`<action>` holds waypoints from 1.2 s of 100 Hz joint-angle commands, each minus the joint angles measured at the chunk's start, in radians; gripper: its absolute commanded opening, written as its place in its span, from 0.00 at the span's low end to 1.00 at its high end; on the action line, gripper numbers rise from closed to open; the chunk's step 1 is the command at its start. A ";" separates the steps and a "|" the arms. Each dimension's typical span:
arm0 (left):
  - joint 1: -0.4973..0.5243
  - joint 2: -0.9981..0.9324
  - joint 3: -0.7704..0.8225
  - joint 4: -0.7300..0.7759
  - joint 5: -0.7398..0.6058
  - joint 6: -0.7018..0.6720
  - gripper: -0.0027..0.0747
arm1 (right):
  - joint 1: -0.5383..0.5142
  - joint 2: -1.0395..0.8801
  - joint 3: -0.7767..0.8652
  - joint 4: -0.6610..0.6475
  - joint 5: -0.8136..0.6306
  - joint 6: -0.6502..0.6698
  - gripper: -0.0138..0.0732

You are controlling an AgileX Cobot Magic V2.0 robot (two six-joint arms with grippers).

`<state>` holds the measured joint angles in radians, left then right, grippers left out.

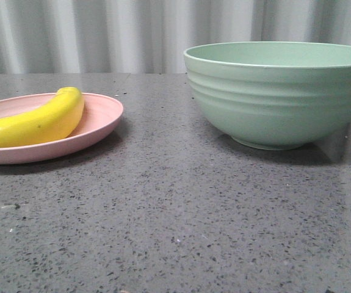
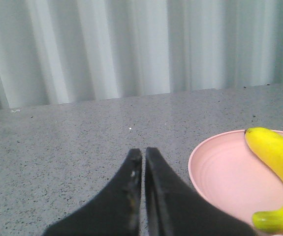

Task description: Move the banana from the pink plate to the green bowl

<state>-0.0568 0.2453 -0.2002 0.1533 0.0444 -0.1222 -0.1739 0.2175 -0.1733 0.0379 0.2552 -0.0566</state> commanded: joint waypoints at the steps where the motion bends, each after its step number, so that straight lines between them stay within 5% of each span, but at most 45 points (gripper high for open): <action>1: 0.002 0.097 -0.082 -0.012 -0.084 -0.003 0.01 | -0.003 0.093 -0.098 -0.001 -0.006 -0.003 0.09; 25: 0.002 0.273 -0.140 -0.012 -0.173 -0.003 0.06 | -0.003 0.246 -0.199 -0.001 -0.038 -0.003 0.09; 42: 0.002 0.337 -0.140 -0.014 -0.277 -0.003 0.53 | -0.003 0.265 -0.199 0.016 -0.044 -0.003 0.09; 49: 0.002 0.357 -0.140 -0.017 -0.328 -0.003 0.63 | -0.003 0.265 -0.199 0.016 -0.044 -0.003 0.09; 66: -0.014 0.411 -0.175 -0.017 -0.343 -0.005 0.60 | -0.003 0.265 -0.199 0.016 -0.032 -0.003 0.09; 99: -0.217 0.618 -0.481 -0.041 0.125 -0.005 0.60 | -0.003 0.335 -0.199 0.021 -0.017 -0.003 0.09; 120: -0.328 0.773 -0.628 -0.130 0.310 0.004 0.60 | -0.003 0.363 -0.199 0.021 -0.024 -0.003 0.09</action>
<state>-0.3443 0.9800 -0.7546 0.0620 0.3432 -0.1222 -0.1739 0.5666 -0.3356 0.0573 0.3010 -0.0550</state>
